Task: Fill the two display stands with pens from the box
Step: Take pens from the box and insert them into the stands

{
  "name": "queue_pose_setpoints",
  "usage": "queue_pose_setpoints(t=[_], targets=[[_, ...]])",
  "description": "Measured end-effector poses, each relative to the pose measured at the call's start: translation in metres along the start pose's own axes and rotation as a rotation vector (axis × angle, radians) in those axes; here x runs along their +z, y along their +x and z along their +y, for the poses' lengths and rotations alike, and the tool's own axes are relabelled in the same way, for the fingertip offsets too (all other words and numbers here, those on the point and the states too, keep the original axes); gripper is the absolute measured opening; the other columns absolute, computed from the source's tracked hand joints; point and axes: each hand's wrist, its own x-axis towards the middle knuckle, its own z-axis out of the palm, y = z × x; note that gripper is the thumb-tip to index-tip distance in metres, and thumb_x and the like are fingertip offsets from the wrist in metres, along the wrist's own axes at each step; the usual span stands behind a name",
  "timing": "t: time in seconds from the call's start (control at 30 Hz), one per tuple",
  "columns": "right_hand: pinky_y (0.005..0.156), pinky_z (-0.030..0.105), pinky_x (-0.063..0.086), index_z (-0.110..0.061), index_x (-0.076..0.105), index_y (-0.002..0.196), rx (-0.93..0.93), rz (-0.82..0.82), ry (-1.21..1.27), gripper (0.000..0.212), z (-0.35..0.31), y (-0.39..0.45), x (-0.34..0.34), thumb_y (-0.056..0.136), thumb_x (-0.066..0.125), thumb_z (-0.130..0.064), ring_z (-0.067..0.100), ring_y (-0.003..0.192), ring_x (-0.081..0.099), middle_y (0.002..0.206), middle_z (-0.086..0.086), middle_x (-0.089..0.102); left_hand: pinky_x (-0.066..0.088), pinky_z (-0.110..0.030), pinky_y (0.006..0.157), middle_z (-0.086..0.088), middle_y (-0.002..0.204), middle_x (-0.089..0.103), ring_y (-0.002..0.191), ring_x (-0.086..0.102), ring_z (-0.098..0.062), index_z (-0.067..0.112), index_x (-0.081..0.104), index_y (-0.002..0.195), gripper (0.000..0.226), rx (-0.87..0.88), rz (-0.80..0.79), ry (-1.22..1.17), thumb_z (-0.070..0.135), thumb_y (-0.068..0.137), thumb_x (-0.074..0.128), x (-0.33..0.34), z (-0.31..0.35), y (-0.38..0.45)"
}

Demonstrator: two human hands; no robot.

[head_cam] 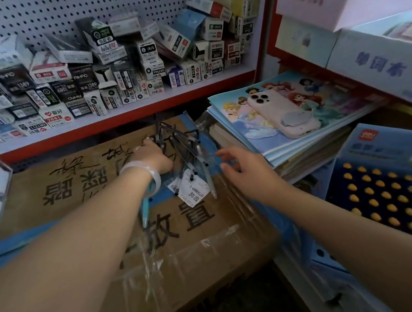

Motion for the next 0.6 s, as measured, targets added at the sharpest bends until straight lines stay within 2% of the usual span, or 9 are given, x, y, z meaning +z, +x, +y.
queue_pose_setpoints(t=[0.07, 0.13, 0.27, 0.37, 0.47, 0.53, 0.6], targets=[[0.08, 0.023, 0.044, -0.02, 0.049, 0.131, 0.005, 0.006, 0.005, 0.033, 0.004, -0.004, -0.001, 0.098, 0.046, -0.021, 0.015, 0.105, 0.057, 0.125, 0.0, 0.055, 0.032, -0.042, 0.109, -0.019, 0.153, 0.015, 0.138, 0.024, -0.036, 0.011, -0.003, 0.149, 0.103, 0.01, -0.057, -0.038, 0.051, 0.079, 0.061, 0.0, -0.001, -0.003], [0.077, 0.022, 0.043, -0.02, 0.05, 0.13, 0.023, 0.019, 0.027, 0.032, 0.005, -0.007, 0.0, 0.098, 0.046, -0.021, 0.014, 0.101, 0.057, 0.123, 0.0, 0.055, 0.028, -0.044, 0.111, -0.018, 0.153, 0.012, 0.139, 0.019, -0.037, 0.015, -0.008, 0.149, 0.11, 0.027, -0.091, 0.004, 0.06, 0.075, 0.061, 0.001, 0.001, -0.011], [0.075, 0.023, 0.043, -0.019, 0.051, 0.128, 0.047, 0.038, 0.059, 0.031, 0.004, -0.017, -0.001, 0.098, 0.046, -0.02, 0.013, 0.096, 0.057, 0.115, -0.003, 0.054, 0.036, -0.043, 0.103, -0.022, 0.147, 0.019, 0.132, 0.027, -0.038, 0.009, -0.002, 0.148, 0.106, 0.032, -0.003, 0.133, 0.063, 0.078, 0.057, 0.009, 0.007, -0.023], [0.077, 0.024, 0.045, -0.02, 0.05, 0.129, 0.061, 0.032, 0.06, 0.032, 0.006, -0.026, -0.006, 0.098, 0.046, -0.02, 0.014, 0.099, 0.058, 0.114, -0.007, 0.053, 0.043, -0.041, 0.094, -0.022, 0.144, 0.022, 0.124, 0.04, -0.038, 0.003, 0.006, 0.145, 0.087, -0.001, 0.034, 0.011, 0.038, 0.087, 0.061, 0.018, 0.004, -0.024], [0.082, 0.027, 0.05, -0.021, 0.052, 0.128, 0.101, 0.045, 0.089, 0.031, 0.01, -0.036, -0.011, 0.098, 0.047, -0.019, 0.015, 0.099, 0.06, 0.114, -0.005, 0.055, 0.045, -0.04, 0.082, -0.023, 0.132, 0.041, 0.112, 0.051, -0.037, -0.001, 0.024, 0.137, 0.056, 0.011, 0.147, -0.057, 0.008, 0.09, 0.054, 0.027, -0.008, -0.027], [0.079, 0.025, 0.049, -0.022, 0.052, 0.127, 0.12, 0.042, 0.093, 0.03, 0.012, -0.042, -0.012, 0.097, 0.047, -0.02, 0.016, 0.099, 0.06, 0.112, -0.005, 0.055, 0.044, -0.04, 0.074, -0.023, 0.122, 0.049, 0.104, 0.055, -0.037, -0.002, 0.033, 0.128, 0.038, 0.056, 0.203, -0.05, 0.005, 0.093, 0.047, 0.03, -0.018, -0.03], [0.075, 0.018, 0.046, -0.021, 0.052, 0.128, 0.111, 0.025, 0.073, 0.031, 0.012, -0.047, -0.012, 0.098, 0.046, -0.02, 0.014, 0.099, 0.06, 0.111, -0.006, 0.056, 0.041, -0.038, 0.068, -0.022, 0.117, 0.053, 0.097, 0.056, -0.036, -0.002, 0.037, 0.123, 0.029, 0.088, 0.21, -0.047, 0.007, 0.095, 0.043, 0.029, -0.026, -0.034]])
